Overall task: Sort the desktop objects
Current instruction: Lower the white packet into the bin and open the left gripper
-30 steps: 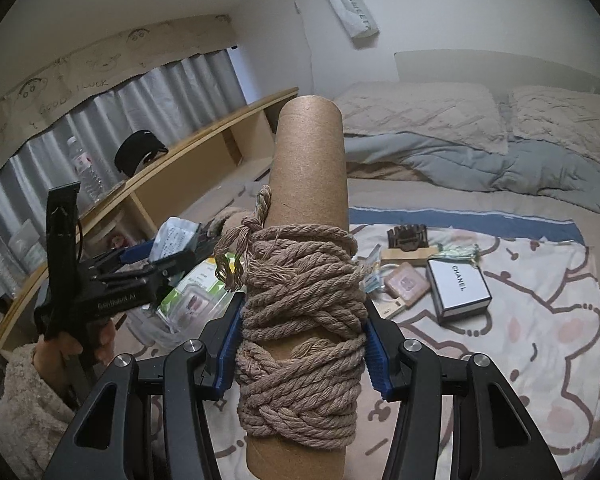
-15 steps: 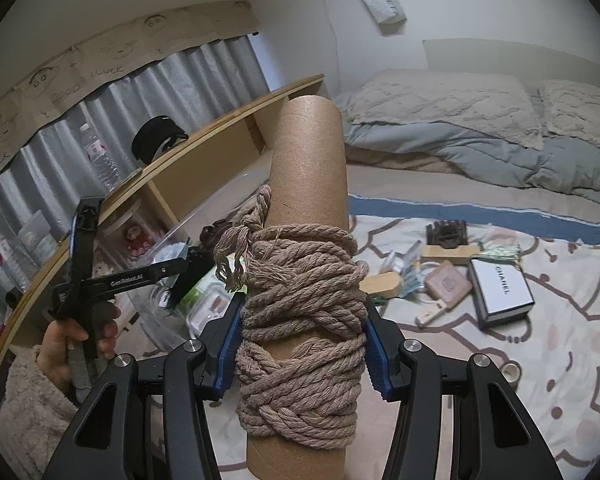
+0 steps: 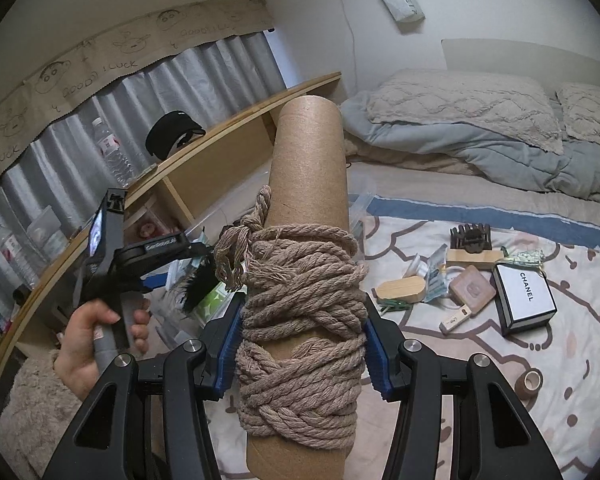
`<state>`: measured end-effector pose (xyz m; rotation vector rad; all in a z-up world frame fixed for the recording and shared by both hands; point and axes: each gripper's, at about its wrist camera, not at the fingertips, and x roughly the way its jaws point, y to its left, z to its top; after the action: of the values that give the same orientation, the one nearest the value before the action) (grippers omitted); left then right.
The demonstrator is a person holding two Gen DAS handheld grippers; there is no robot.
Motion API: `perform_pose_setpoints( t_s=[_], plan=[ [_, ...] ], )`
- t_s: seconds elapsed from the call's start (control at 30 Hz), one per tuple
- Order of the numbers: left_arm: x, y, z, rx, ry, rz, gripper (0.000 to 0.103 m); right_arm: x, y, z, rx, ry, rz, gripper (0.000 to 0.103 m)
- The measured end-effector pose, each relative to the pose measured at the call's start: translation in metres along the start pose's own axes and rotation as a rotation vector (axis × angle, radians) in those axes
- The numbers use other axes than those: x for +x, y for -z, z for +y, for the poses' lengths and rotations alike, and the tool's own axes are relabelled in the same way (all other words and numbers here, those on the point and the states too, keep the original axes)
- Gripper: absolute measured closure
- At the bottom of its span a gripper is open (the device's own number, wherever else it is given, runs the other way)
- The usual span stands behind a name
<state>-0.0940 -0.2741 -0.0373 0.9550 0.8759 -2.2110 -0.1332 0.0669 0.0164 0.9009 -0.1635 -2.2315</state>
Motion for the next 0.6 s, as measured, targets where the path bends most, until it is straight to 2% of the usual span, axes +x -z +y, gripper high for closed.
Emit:
perform_pose_setpoints(
  t_s=[0.13, 0.23, 0.4, 0.6],
  plan=[
    [0.001, -0.002, -0.001, -0.050, -0.022, -0.045, 0.007, -0.003, 0.000, -0.003, 0.008, 0.006, -0.006, 0.049],
    [0.000, -0.003, -0.003, -0.045, -0.025, -0.052, 0.000, -0.004, 0.000, -0.007, 0.019, 0.010, -0.007, 0.049],
    [0.000, -0.005, 0.000, -0.019, -0.038, -0.040, 0.000, 0.001, -0.001, -0.010, 0.033, 0.014, -0.001, 0.049],
    [-0.008, -0.009, 0.008, 0.021, 0.003, -0.033, 0.000, 0.013, -0.004, -0.007, 0.043, 0.012, 0.010, 0.049]
  ],
)
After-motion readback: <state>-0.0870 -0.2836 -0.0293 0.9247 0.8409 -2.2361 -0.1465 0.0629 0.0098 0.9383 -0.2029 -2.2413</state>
